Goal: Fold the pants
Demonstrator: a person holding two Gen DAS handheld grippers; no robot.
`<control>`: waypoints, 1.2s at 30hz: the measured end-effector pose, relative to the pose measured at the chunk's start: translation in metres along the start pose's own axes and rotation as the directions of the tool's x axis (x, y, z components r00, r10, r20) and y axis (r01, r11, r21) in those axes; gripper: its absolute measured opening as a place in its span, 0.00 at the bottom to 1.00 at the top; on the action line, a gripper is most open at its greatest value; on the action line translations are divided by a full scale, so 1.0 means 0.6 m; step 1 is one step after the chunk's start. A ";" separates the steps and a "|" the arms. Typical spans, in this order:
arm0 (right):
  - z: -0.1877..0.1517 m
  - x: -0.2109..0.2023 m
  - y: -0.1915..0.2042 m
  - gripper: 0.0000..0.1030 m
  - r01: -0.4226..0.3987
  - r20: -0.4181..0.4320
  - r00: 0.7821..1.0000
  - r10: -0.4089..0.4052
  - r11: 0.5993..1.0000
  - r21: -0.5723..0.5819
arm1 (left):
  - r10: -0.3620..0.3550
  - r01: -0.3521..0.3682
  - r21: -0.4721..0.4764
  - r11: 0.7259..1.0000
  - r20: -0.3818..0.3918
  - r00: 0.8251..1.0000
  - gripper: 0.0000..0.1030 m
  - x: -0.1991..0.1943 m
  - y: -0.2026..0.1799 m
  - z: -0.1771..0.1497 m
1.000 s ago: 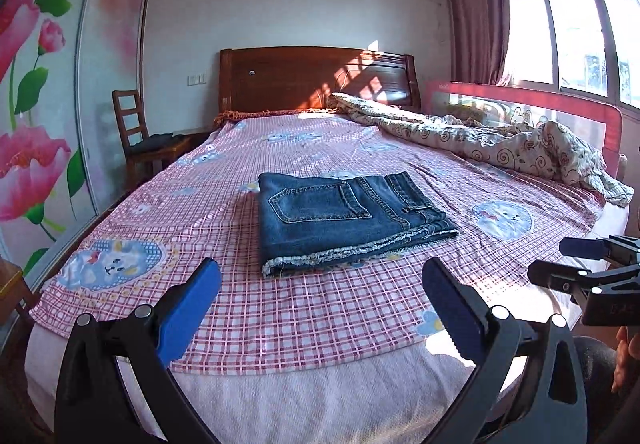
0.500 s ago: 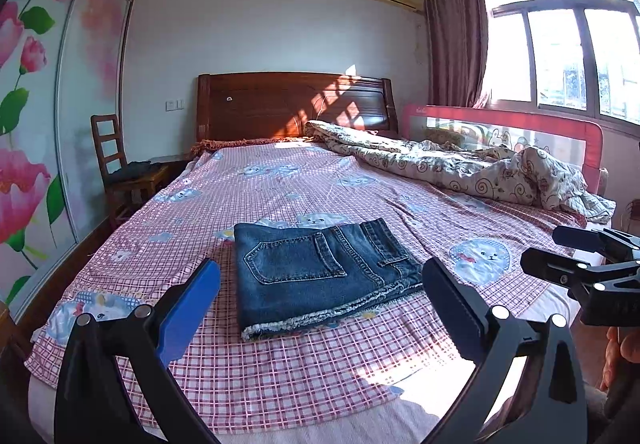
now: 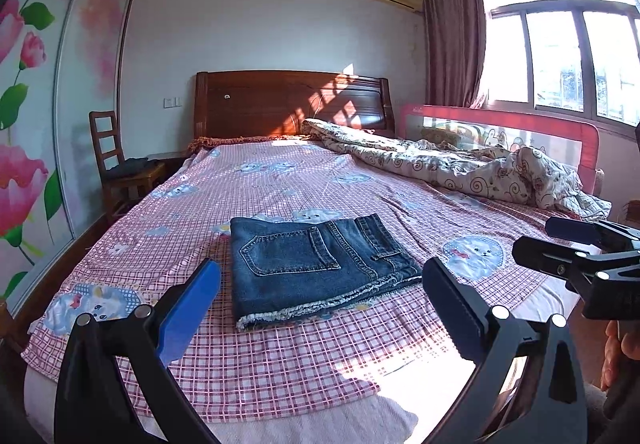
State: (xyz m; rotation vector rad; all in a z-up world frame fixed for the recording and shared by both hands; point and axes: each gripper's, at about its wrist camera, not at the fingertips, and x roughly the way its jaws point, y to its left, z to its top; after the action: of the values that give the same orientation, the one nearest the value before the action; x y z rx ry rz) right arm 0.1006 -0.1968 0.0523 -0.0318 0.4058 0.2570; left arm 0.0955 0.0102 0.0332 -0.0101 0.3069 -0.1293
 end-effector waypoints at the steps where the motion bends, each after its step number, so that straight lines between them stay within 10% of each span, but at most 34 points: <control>1: 0.000 0.000 0.000 0.87 -0.001 0.000 1.000 0.001 1.000 0.003 | 0.001 -0.001 -0.001 1.000 0.001 1.000 0.98 -0.001 0.002 0.001; 36: -0.012 0.014 -0.013 0.87 -0.012 -0.021 1.000 0.013 0.999 0.043 | 0.004 -0.005 -0.022 1.000 -0.030 1.000 0.98 0.000 0.014 0.000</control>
State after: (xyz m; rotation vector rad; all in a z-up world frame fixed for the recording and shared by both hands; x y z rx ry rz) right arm 0.1072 -0.2032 0.0425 0.0100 0.4322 0.2602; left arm 0.0968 0.0184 0.0328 -0.0297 0.3378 -0.1219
